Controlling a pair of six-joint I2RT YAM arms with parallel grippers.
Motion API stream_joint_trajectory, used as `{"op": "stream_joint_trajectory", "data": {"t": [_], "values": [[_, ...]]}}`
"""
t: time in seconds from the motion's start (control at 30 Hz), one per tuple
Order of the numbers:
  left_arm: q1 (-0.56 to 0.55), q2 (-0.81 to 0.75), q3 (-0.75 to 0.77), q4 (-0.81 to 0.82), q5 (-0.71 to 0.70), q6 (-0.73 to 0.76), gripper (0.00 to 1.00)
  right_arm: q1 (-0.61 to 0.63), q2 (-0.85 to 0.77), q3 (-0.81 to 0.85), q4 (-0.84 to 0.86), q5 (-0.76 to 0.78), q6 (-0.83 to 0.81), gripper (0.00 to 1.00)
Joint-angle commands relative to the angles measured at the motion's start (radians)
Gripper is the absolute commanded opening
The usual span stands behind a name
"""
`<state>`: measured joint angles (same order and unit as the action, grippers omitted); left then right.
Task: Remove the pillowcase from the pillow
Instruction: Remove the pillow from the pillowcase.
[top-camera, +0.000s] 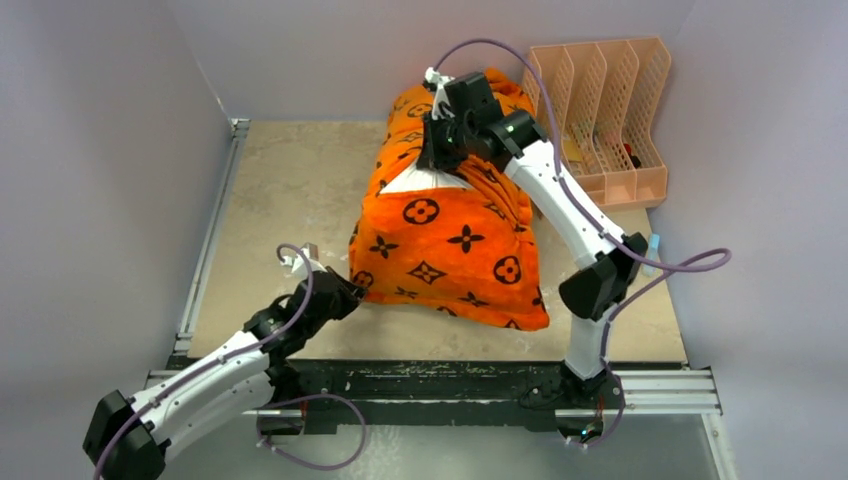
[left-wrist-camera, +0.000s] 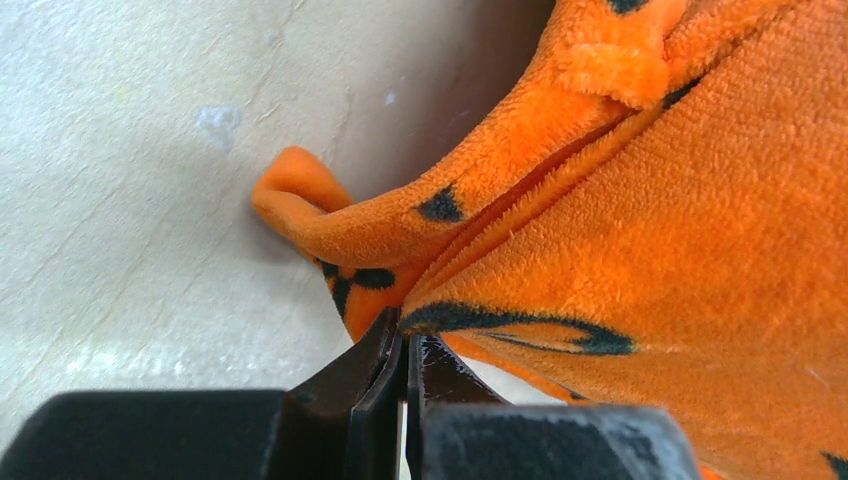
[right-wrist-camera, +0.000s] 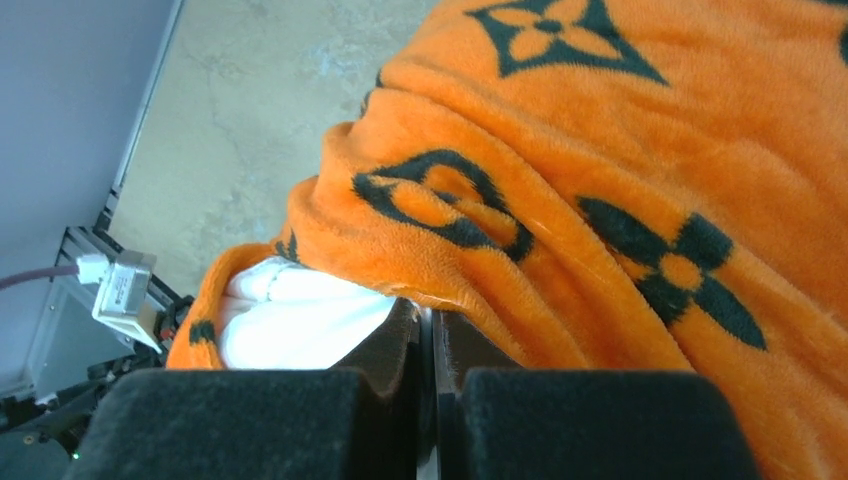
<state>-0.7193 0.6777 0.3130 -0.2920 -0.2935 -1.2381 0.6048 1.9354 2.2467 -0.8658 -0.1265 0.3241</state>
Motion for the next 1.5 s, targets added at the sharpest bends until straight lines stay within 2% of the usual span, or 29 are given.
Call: {"op": "stream_joint_trajectory", "data": {"t": [0.0,0.03,0.07,0.1,0.17,0.27,0.43,0.67,0.87,0.97,1.07,1.1,1.13,1.27,1.37,1.4,1.47], "values": [[-0.022,0.060,0.072,-0.119,-0.034,0.069,0.13,-0.069,-0.240,-0.290,0.470,0.057,-0.028,0.00],[-0.022,0.051,0.112,-0.078,-0.027,0.100,0.29,-0.068,-0.281,-0.433,0.536,0.015,-0.015,0.00],[-0.023,0.038,0.159,-0.058,-0.038,0.120,0.38,-0.068,-0.322,-0.581,0.581,0.013,0.018,0.00],[-0.021,0.025,0.208,-0.070,-0.062,0.135,0.52,-0.069,-0.354,-0.697,0.600,0.010,0.058,0.00],[-0.021,0.021,0.321,-0.122,-0.101,0.173,0.62,-0.072,-0.396,-0.872,0.650,0.020,0.099,0.00],[-0.022,0.035,0.441,-0.164,-0.063,0.222,0.66,-0.072,-0.395,-0.964,0.683,-0.001,0.118,0.00],[-0.021,0.058,0.519,-0.158,-0.053,0.124,0.71,-0.065,-0.372,-0.989,0.669,-0.055,0.123,0.00],[-0.020,0.305,0.624,-0.194,0.000,-0.047,0.74,-0.055,-0.413,-1.010,0.702,-0.055,0.137,0.00],[0.010,0.366,0.590,-0.140,0.047,-0.139,0.75,-0.030,-0.436,-1.000,0.697,-0.032,0.108,0.00],[0.014,0.387,0.605,-0.236,0.113,-0.111,0.61,-0.023,-0.436,-0.974,0.667,0.005,0.091,0.00],[0.012,0.324,0.523,-0.253,0.197,-0.137,0.38,-0.021,-0.424,-0.926,0.633,0.076,0.070,0.00],[0.011,0.290,0.483,-0.238,0.223,-0.152,0.25,-0.020,-0.419,-0.908,0.623,0.096,0.065,0.00],[0.010,0.260,0.443,-0.211,0.245,-0.161,0.20,-0.020,-0.414,-0.887,0.609,0.112,0.059,0.00],[0.008,0.206,0.361,-0.195,0.337,-0.171,0.14,-0.020,-0.397,-0.815,0.590,0.142,0.038,0.00],[0.006,0.188,0.373,-0.175,0.442,-0.079,0.07,-0.020,-0.371,-0.774,0.585,0.175,0.032,0.00],[0.006,0.187,0.380,-0.189,0.466,-0.043,0.00,-0.020,-0.358,-0.761,0.582,0.189,0.036,0.00],[0.006,0.185,0.380,-0.197,0.575,0.017,0.00,-0.020,-0.330,-0.729,0.577,0.247,0.054,0.00]]}}
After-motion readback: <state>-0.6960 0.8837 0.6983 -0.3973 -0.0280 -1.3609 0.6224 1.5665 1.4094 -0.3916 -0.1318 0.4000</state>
